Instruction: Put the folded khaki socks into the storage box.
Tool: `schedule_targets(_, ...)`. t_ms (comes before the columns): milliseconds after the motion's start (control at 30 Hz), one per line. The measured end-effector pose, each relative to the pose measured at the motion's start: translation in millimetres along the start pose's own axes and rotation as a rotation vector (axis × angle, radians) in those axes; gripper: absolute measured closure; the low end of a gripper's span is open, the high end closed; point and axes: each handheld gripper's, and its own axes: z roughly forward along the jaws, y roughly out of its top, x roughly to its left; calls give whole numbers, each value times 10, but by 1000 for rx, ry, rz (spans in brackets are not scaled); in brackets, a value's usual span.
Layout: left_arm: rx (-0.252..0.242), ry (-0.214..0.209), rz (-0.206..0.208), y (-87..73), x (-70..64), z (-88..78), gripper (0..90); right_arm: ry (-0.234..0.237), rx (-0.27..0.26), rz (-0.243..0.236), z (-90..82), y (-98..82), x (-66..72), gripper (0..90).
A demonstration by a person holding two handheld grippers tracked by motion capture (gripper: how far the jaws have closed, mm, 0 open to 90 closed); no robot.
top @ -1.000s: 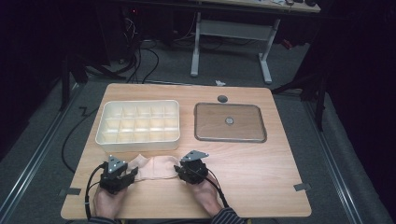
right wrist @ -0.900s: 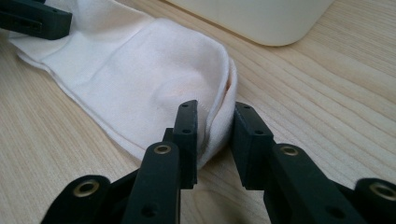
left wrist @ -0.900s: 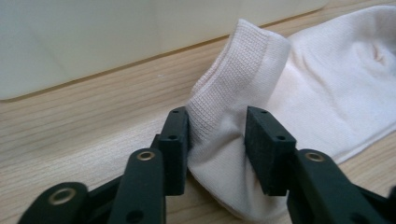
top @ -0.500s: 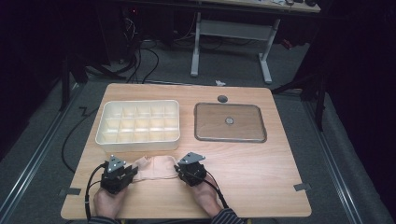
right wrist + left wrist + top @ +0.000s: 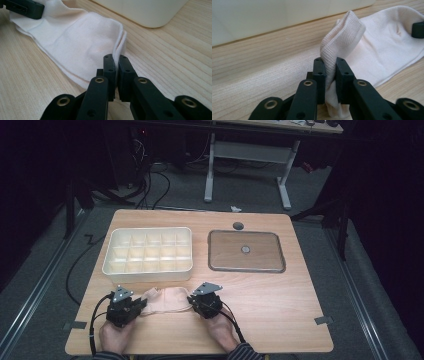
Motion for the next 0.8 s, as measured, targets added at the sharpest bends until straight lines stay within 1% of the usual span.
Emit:
schedule_targets(33,-6,-4,2,14,-1,-17,806,1,-4,0,-10,3,-2,865)
schedule_targets(133,-39,-28,-19,44,3,-62,807,14,-26,3,-57,13,-19,865)
schedule_targets(200,-49,-36,-27,62,-12,-83,807,16,-28,3,-74,13,-23,866)
schedule_targets(333,-60,-52,-10,119,-86,-120,806,21,-44,9,-130,9,-42,865)
schedule_targets(400,-63,-51,5,147,-116,-130,806,24,-54,9,-166,7,-60,865)
schedule_targets(533,-68,-63,5,182,-161,-119,806,27,-59,24,-217,-5,-98,866)
schedule_targets(667,-68,-73,23,212,-212,-120,806,26,-71,36,-281,-21,-148,866)
schedule_targets(733,-70,-78,21,220,-223,-119,806,27,-69,40,-296,-24,-159,866)
schedule_targets(800,-77,-93,8,232,-234,-113,806,25,-67,38,-315,-34,-169,866)
